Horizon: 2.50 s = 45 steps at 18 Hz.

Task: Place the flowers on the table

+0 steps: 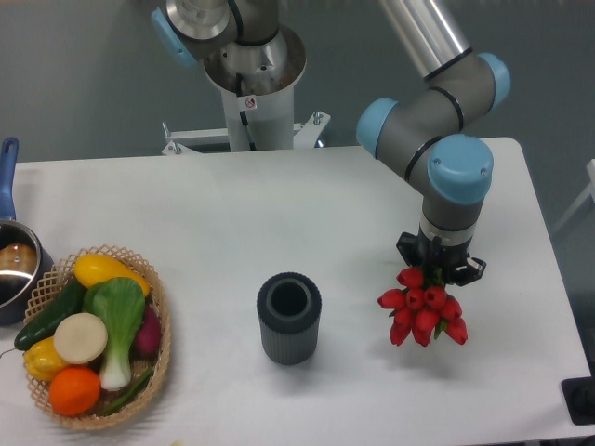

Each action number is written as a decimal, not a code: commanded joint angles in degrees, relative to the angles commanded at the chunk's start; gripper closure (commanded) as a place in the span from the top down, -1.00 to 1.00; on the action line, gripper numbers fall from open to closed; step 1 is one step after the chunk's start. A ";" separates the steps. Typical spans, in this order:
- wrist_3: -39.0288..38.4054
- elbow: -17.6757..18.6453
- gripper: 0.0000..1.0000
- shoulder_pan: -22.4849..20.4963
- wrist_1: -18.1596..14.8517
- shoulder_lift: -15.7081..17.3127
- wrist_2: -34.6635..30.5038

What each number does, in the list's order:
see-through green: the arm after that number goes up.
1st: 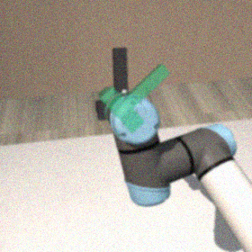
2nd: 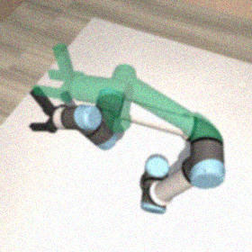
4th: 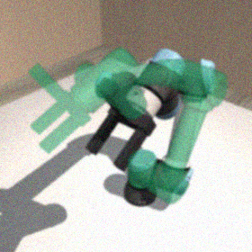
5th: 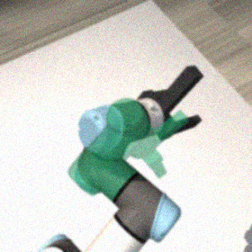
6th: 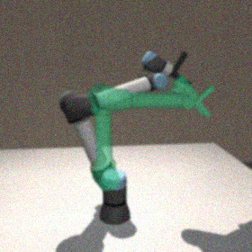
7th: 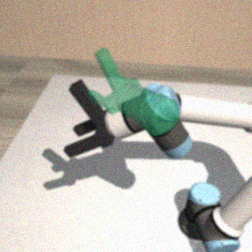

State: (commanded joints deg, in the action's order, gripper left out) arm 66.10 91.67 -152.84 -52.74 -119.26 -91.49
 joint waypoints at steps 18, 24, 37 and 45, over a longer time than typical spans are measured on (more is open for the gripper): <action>0.61 -1.50 1.00 -0.61 0.62 4.29 0.17; 0.61 -2.02 1.00 -4.56 -0.17 12.19 2.11; 28.29 -6.42 1.00 -18.18 -23.98 21.96 7.46; 46.13 -6.50 1.00 -26.80 -29.97 24.25 11.16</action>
State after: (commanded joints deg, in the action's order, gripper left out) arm 112.23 85.17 -179.65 -82.70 -95.01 -80.33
